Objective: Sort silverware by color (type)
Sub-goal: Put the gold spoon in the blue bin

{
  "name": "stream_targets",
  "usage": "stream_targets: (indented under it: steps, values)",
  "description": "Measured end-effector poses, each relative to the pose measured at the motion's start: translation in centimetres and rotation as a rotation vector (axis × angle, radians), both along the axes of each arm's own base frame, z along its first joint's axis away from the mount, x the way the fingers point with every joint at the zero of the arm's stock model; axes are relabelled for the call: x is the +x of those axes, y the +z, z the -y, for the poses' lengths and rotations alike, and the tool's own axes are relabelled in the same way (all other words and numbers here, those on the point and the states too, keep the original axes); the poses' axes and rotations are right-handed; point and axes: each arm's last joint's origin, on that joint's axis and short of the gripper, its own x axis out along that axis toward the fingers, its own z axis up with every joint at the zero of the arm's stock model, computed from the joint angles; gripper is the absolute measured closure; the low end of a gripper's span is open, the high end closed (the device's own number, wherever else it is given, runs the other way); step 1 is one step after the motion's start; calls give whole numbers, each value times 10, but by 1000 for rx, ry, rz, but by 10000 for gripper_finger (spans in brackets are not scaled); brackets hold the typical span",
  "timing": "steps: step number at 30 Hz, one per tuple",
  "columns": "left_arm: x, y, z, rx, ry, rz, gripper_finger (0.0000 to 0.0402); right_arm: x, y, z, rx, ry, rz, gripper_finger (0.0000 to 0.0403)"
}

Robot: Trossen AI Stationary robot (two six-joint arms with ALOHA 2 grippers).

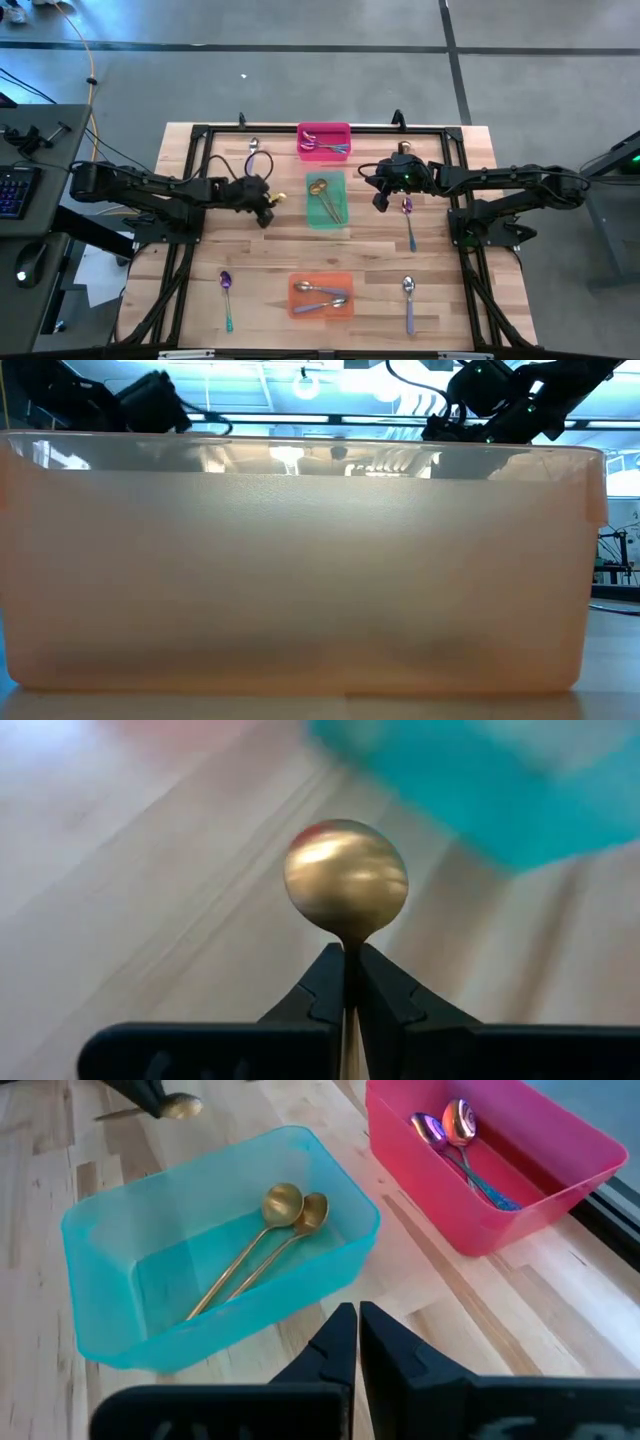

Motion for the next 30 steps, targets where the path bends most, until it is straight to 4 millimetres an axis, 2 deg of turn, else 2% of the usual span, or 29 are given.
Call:
stream_targets:
  steps: [9, 14, 20, 25, 30]
  values:
    - [25, 36, -8, -101, 28, 497, 400, 0, 0, 0, 4, -22, 3, 403]
    - [40, 43, -13, -169, 49, 706, 400, 0, 0, 0, 8, -29, 5, 403]
    - [69, 29, -21, -215, 87, 697, 400, 0, 0, 1, 20, -40, 10, 403]
    - [99, 29, -35, -192, 101, 695, 399, 0, 1, 1, 17, -41, 20, 403]
    - [117, 24, -46, -201, 106, 682, 398, 0, 1, 1, 17, -41, 20, 403]
